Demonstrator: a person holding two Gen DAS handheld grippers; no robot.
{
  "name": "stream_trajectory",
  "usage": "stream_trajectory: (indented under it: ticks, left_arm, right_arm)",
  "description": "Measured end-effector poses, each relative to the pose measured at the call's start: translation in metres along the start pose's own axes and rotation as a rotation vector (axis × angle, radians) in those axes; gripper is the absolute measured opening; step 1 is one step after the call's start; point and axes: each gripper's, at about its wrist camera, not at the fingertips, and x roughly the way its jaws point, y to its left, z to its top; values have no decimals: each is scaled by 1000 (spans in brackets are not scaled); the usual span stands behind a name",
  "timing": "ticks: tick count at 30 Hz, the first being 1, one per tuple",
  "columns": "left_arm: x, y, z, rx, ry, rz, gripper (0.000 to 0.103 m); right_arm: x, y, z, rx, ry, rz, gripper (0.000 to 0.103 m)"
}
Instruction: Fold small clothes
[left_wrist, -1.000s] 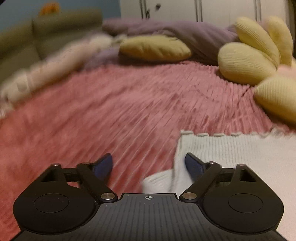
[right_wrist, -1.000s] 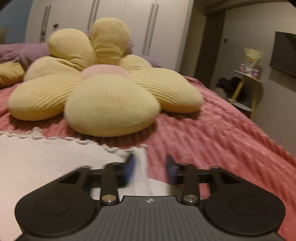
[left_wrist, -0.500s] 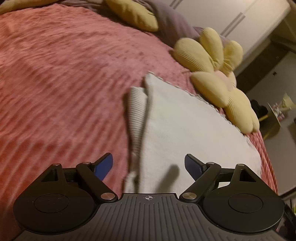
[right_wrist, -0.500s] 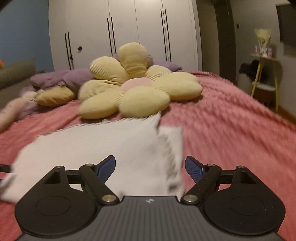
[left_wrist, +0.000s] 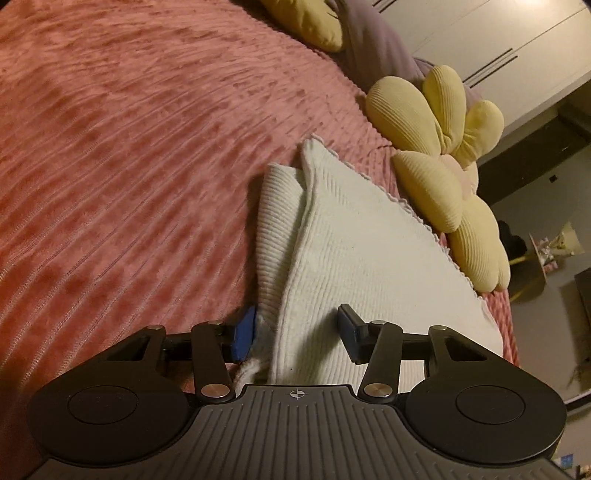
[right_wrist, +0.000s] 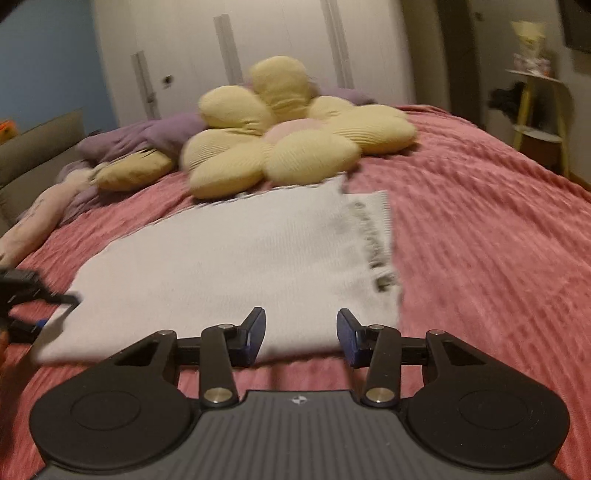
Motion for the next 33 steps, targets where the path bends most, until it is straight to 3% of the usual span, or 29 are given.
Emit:
stream_trajectory:
  ticks: [3,5,8,10,15,18,20,22,23,26,28,30,32,33]
  left_arm:
    - [0,1,0,12,-6,8,67]
    - [2,1,1,-1,-10,3,68]
    - [4,1,3,-18,-10,0,65]
    - [3,6,5,-52,-6,-18,64]
    - [1,20,10,-120,8,-53,62]
    - [4,19,11,-110,12,-50,55]
    - [7,16,11,-97,14,-49,44]
    - [10,15,12,-107,30,-74,27]
    - [10,15,13,-115,27,-84,25]
    - [12,15,12,-120,20,-97,26]
    - [14,17,12,-120,16,-76,47]
    - [16,17,12,-135,14,-81,49]
    - [19,15,14,-129,17,-78,45]
    - [21,14,16,-121,23,-78,35]
  right_arm:
    - [10,-18,4,63,20,-56,41]
    - [15,-23,4,57,29,-58,41]
    - [20,-21,2,-40,35,-146,41]
    - [22,-33,0,-1,54,-173,41]
    - [9,-38,0,25,34,-146,41]
    - [1,-38,-1,57,18,-124,41]
    - [-6,-37,-3,69,6,-115,41]
    - [-10,-33,-4,67,-5,-99,41]
    - [-12,-31,-4,62,-15,-89,41]
    - [-16,-19,-2,18,-37,-61,41]
    - [-15,-9,-1,-16,-36,-47,41]
    - [-11,1,1,-43,-27,-33,41]
    - [-3,15,2,-75,-13,-21,40]
    - [-1,21,2,-83,-9,-7,37]
